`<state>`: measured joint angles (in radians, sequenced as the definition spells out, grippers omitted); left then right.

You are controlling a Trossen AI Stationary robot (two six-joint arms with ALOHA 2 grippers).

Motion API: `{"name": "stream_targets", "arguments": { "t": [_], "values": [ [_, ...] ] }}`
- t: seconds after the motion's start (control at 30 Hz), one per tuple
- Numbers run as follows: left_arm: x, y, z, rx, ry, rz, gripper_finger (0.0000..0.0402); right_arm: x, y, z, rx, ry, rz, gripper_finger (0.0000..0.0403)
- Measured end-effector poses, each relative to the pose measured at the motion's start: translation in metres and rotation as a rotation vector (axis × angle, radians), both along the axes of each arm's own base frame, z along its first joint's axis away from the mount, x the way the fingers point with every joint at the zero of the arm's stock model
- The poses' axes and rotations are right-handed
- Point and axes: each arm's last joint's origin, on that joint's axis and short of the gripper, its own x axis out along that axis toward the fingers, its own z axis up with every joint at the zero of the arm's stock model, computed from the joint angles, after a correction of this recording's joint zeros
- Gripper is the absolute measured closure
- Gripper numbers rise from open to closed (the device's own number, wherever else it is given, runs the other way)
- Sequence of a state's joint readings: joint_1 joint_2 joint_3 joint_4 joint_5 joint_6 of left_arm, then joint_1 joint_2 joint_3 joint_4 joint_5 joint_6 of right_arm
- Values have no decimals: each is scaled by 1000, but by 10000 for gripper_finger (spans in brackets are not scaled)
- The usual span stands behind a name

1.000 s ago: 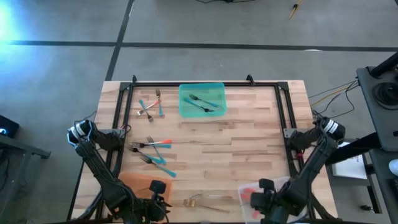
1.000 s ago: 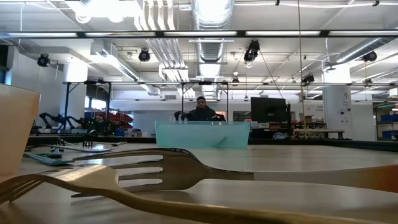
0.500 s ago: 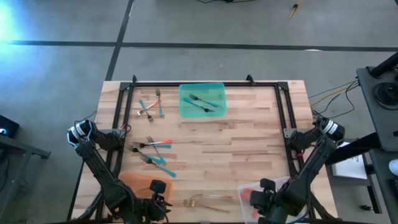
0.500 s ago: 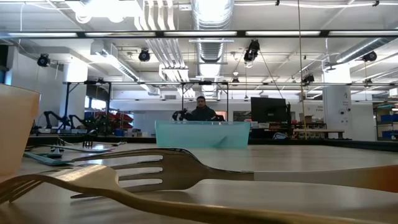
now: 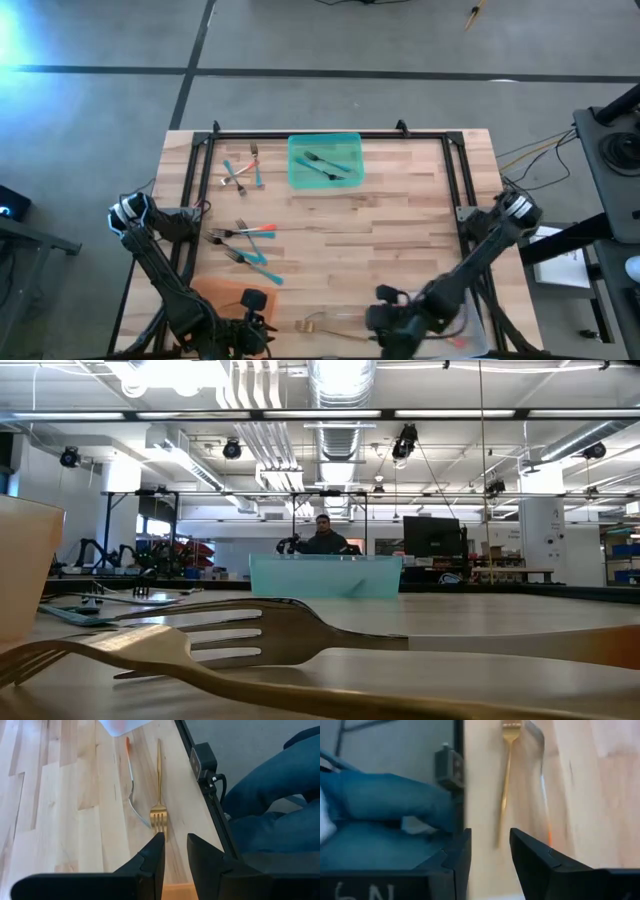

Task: Sort silverware by color (type)
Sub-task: Put the orange fork into the transparent bin

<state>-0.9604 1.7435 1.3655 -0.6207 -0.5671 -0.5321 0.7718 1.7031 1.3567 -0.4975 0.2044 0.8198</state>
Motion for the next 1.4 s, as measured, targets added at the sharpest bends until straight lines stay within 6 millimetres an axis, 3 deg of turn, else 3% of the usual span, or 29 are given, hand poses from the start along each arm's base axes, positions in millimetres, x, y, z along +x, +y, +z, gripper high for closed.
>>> {"name": "stream_targets", "arguments": {
  "t": [0.2, 0.4, 0.63, 1.07, 1.27, 1.4],
  "values": [
    [0, 0, 0, 5, 5, -1, 336, 30, -20, -28, -138, 14, 41, 289],
    [0, 0, 0, 6, 5, -1, 336, 47, -34, -47, -201, 41, 51, 301],
    [-1, 1, -1, 13, 10, -1, 336, 58, -35, -59, -190, 27, 32, 303],
    [-1, 2, -1, 21, 16, -1, 336, 68, -29, -107, -242, 85, 43, 303],
    [-1, 2, -1, 21, 16, -1, 336, 69, -29, -109, -246, 87, 34, 305],
    [-1, 2, -1, 21, 16, 0, 336, 70, -31, -106, -243, 87, 26, 345]
  ]
}}
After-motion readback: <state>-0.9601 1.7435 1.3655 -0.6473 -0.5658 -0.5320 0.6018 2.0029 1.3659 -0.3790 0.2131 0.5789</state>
